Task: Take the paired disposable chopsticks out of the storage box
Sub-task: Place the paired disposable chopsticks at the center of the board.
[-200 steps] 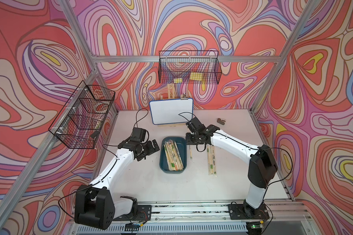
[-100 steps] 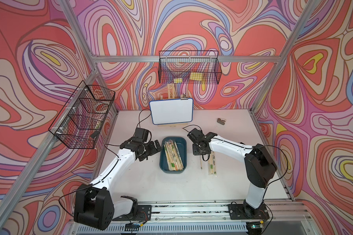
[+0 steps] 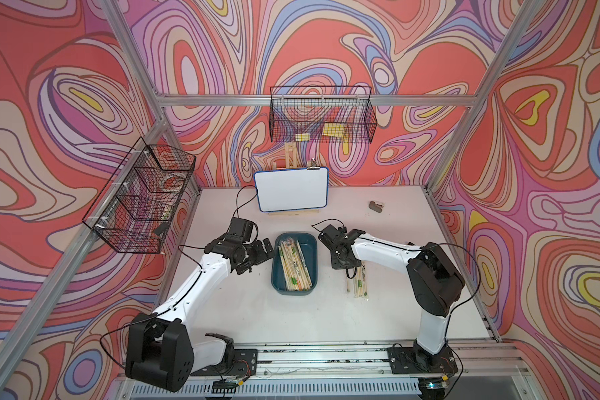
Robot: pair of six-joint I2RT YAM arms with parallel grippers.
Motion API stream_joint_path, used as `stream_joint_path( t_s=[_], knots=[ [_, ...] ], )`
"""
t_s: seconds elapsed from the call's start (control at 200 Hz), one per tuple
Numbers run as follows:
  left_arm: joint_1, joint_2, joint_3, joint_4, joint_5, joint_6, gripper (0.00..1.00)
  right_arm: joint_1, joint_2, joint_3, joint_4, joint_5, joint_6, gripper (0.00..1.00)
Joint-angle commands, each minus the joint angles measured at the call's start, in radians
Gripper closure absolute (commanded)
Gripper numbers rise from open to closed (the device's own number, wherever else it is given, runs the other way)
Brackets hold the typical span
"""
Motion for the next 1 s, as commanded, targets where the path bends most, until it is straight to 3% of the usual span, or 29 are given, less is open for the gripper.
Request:
stream_joint_path(
  t_s=[0.0, 0.496, 0.996],
  knots=[
    [-0.008, -0.003, 0.006, 0.0, -0.013, -0.007, 0.0, 0.004, 0.02, -0.019, -0.016, 0.039, 0.016, 1.0],
    [-0.013, 0.004, 0.001, 0.005, -0.01, -0.002, 0.0, 0.004, 0.021, -0.057, -0.014, 0.045, 0.034, 1.0],
    [-0.013, -0.004, 0.001, 0.002, -0.007, 0.006, 0.0, 0.004, 0.028, -0.046, -0.034, 0.063, 0.042, 0.8]
  ],
)
